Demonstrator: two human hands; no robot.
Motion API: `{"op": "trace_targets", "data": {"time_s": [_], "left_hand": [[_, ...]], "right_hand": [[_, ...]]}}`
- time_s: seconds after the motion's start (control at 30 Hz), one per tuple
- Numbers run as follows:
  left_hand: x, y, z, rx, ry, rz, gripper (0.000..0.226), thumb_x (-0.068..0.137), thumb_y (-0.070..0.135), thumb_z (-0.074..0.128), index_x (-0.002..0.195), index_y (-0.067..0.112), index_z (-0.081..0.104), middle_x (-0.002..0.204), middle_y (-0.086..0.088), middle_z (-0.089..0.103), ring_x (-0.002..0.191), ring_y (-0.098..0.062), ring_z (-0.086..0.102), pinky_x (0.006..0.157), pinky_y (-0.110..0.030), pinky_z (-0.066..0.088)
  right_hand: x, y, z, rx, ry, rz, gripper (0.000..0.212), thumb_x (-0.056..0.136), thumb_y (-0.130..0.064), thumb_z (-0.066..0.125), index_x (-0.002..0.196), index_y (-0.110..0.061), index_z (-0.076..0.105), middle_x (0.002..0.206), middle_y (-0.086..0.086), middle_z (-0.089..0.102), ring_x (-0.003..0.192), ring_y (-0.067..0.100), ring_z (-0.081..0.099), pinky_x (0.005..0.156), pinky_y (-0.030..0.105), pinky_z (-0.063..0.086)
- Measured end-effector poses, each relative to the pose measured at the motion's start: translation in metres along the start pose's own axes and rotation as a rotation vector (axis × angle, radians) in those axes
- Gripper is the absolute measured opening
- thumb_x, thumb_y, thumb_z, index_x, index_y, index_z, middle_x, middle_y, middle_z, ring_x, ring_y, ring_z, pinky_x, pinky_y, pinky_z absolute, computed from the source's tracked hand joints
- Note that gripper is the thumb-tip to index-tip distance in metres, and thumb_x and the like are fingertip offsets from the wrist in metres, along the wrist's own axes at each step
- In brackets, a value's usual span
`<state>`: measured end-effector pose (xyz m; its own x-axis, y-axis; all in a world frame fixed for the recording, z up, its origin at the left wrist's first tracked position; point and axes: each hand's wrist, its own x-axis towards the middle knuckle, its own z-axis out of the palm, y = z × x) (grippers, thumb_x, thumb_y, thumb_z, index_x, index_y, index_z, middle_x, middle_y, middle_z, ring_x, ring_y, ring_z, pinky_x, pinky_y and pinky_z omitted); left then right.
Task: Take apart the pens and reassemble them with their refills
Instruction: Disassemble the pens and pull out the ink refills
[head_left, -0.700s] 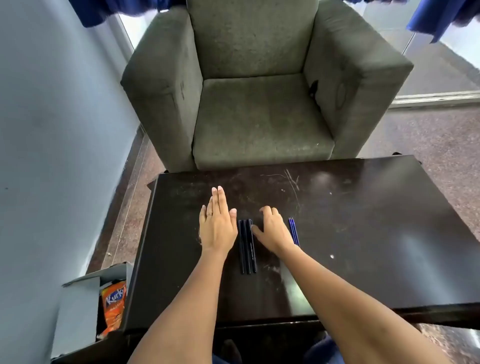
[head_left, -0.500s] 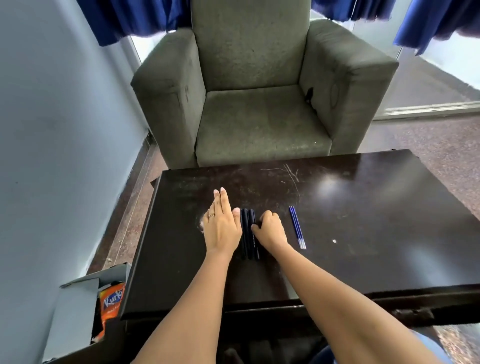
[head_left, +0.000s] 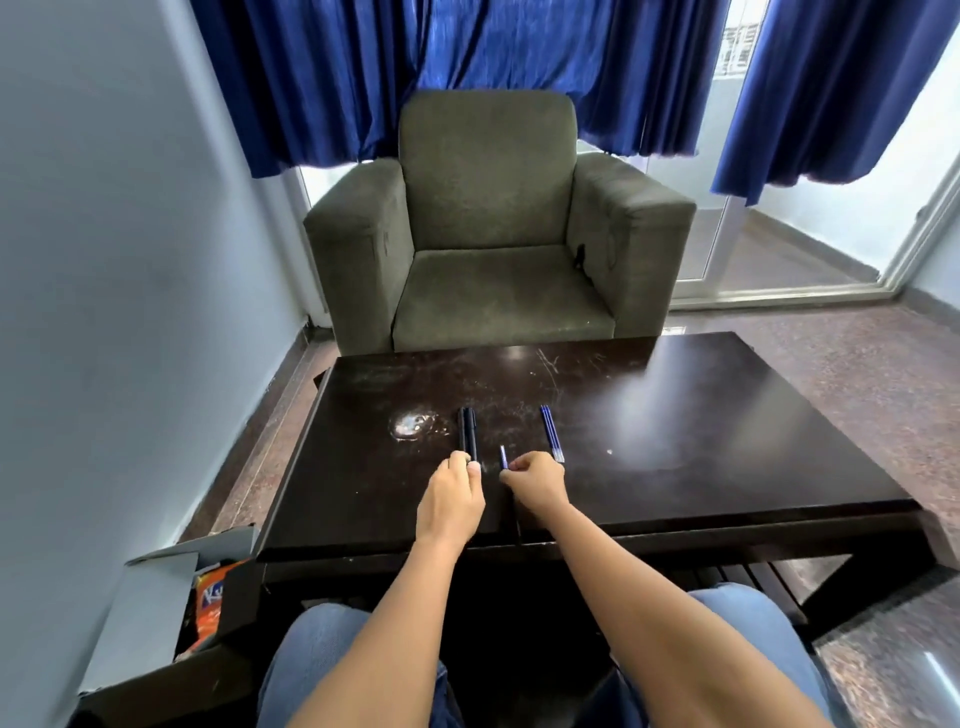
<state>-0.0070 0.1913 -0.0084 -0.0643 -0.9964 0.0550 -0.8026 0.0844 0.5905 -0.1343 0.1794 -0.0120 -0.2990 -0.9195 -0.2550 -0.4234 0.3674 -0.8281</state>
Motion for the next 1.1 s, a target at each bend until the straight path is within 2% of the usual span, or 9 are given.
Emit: {"op": "trace_targets", "data": {"time_s": [0.13,0.23,0.33,0.43,0.53,0.67,0.77,0.9,1.1], "left_hand": [[0.010,0.022,-0.006,-0.351,-0.153,-0.236,0.041,0.097,0.037,0.035,0.111,0.009,0.061,0.115,-0.011,0.063,0.097,-0.022,0.060,0.081,-0.030,0.046],[0.015,0.037,-0.009,-0.464,-0.139,-0.220,0.033,0.098,0.029,0.042,0.109,0.006,0.064,0.103,-0.008,0.062,0.077,-0.014,0.058,0.062,-0.018,0.051],[0.019,0.040,-0.010,-0.580,-0.118,-0.247,0.022,0.098,0.022,0.045,0.105,0.010,0.063,0.098,-0.006,0.063,0.063,-0.008,0.060,0.054,-0.019,0.052],[0.024,0.036,-0.007,-0.518,-0.142,-0.233,0.025,0.098,0.019,0.045,0.116,0.011,0.061,0.106,-0.009,0.067,0.079,-0.017,0.064,0.062,-0.023,0.048],[0.028,0.033,-0.004,-0.365,-0.139,-0.211,0.031,0.098,0.023,0.041,0.103,0.006,0.066,0.104,-0.015,0.069,0.093,-0.026,0.064,0.074,-0.030,0.047],[0.027,0.025,0.004,-0.206,-0.062,-0.233,0.041,0.095,0.034,0.038,0.092,0.007,0.068,0.098,-0.016,0.067,0.089,-0.033,0.064,0.066,-0.031,0.044],[0.025,0.018,0.011,-0.161,-0.033,-0.248,0.037,0.094,0.040,0.037,0.085,0.016,0.064,0.095,-0.011,0.068,0.087,-0.032,0.063,0.064,-0.032,0.044],[0.030,0.010,0.018,-0.124,-0.031,-0.297,0.036,0.093,0.043,0.034,0.091,0.023,0.064,0.097,-0.005,0.068,0.088,-0.030,0.063,0.068,-0.034,0.048],[0.046,-0.002,0.025,-0.086,-0.069,-0.356,0.033,0.091,0.050,0.042,0.098,0.029,0.066,0.102,-0.003,0.068,0.094,-0.029,0.064,0.069,-0.032,0.046]], "right_hand": [[0.000,-0.015,-0.010,0.356,-0.099,0.088,0.002,0.078,-0.004,0.066,0.079,-0.005,0.065,0.069,0.007,0.061,0.050,0.009,0.059,0.047,0.020,0.049],[0.000,-0.021,-0.014,0.532,-0.142,0.130,0.005,0.083,0.001,0.063,0.082,-0.003,0.061,0.062,0.009,0.059,0.039,0.008,0.055,0.041,0.020,0.050],[0.007,-0.023,-0.014,0.590,-0.164,0.167,0.010,0.082,-0.001,0.060,0.073,-0.004,0.062,0.056,0.008,0.056,0.039,0.013,0.050,0.038,0.021,0.044],[0.016,-0.025,-0.011,0.584,-0.152,0.203,0.018,0.082,-0.017,0.065,0.066,-0.010,0.061,0.059,0.006,0.059,0.044,0.013,0.050,0.039,0.021,0.036],[0.027,-0.024,-0.004,0.473,-0.096,0.225,0.028,0.078,-0.028,0.072,0.060,-0.010,0.061,0.056,0.002,0.060,0.047,0.013,0.053,0.049,0.024,0.044],[0.042,-0.019,0.005,0.398,-0.061,0.250,0.022,0.072,-0.026,0.077,0.080,-0.006,0.071,0.070,0.002,0.066,0.067,0.015,0.059,0.068,0.028,0.049],[0.051,-0.017,0.013,0.395,-0.083,0.278,0.017,0.073,-0.020,0.076,0.081,-0.007,0.069,0.071,0.003,0.065,0.068,0.016,0.060,0.064,0.026,0.047],[0.059,-0.017,0.025,0.365,-0.088,0.324,0.012,0.074,-0.017,0.073,0.075,-0.008,0.066,0.067,0.002,0.061,0.067,0.016,0.058,0.063,0.026,0.045],[0.073,-0.018,0.043,0.387,-0.089,0.369,0.022,0.072,-0.016,0.070,0.090,-0.003,0.070,0.079,0.008,0.066,0.074,0.023,0.064,0.069,0.032,0.053]]}}
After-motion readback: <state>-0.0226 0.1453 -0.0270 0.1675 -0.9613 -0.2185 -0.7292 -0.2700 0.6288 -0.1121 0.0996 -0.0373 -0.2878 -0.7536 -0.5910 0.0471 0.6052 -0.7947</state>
